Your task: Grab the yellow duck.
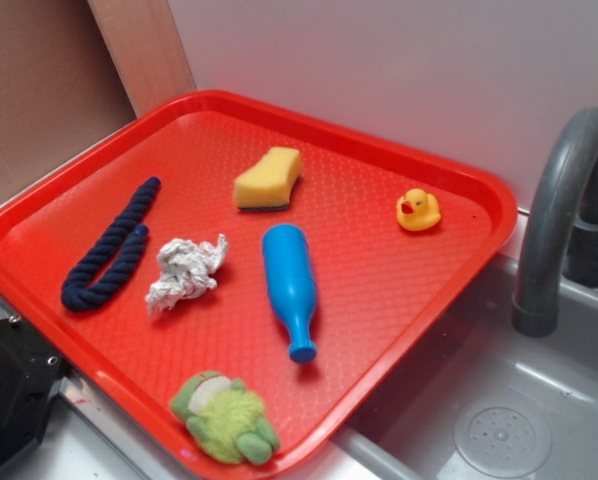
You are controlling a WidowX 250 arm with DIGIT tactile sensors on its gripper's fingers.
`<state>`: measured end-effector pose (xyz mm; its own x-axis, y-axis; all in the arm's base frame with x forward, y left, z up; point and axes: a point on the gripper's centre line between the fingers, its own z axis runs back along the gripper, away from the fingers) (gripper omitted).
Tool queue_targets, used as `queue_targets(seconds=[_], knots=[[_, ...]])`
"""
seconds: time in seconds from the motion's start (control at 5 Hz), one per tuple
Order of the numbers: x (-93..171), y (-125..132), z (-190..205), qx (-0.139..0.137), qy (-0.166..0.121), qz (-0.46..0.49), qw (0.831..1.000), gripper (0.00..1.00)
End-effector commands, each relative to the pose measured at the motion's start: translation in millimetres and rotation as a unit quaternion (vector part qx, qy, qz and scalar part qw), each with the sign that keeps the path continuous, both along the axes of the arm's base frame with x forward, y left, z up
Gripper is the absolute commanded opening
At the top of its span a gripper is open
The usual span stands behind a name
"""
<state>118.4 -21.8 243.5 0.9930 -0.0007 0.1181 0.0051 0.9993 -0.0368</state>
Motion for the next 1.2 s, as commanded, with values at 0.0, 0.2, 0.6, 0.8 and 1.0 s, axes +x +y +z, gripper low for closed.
queue_targets(seconds=[0.0,0.2,0.6,0.8,1.0], knots=[[0,0,0,0.000,0.000,0.000,1.000,1.00],[26,-23,-1,-0.052,-0.002,0.021,0.998,1.00],[79,-63,-8,-0.089,-0.091,0.037,0.991,1.00],[121,-82,-34,-0.057,-0.146,0.036,0.987,1.00],[147,-92,-54,-0.048,-0.156,0.030,0.986,1.00]])
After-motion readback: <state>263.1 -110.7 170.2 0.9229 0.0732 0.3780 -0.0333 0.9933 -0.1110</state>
